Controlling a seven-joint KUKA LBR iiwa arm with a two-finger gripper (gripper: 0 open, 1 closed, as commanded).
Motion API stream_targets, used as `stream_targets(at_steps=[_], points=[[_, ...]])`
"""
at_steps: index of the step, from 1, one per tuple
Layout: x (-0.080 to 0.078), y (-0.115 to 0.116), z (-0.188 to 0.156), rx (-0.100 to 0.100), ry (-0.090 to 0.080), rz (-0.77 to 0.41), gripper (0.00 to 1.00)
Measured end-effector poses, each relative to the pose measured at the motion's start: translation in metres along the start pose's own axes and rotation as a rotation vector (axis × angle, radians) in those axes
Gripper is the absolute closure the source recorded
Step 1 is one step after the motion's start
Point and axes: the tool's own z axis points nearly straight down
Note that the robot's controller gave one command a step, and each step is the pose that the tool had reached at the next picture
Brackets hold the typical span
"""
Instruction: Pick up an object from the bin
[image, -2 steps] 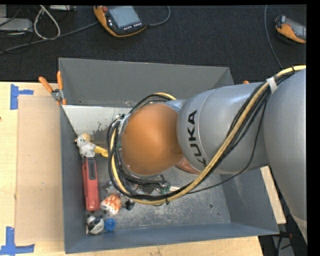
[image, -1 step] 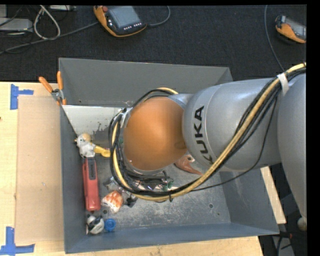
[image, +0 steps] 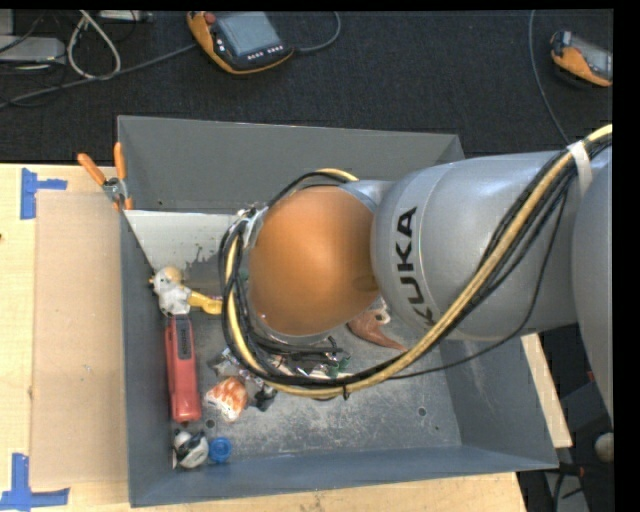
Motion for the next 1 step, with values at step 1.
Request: stream_targets(at_steps=[1], points=[[-0.0006,0.0002,-0.0109,0.000,-0.001,0.002,1.00]])
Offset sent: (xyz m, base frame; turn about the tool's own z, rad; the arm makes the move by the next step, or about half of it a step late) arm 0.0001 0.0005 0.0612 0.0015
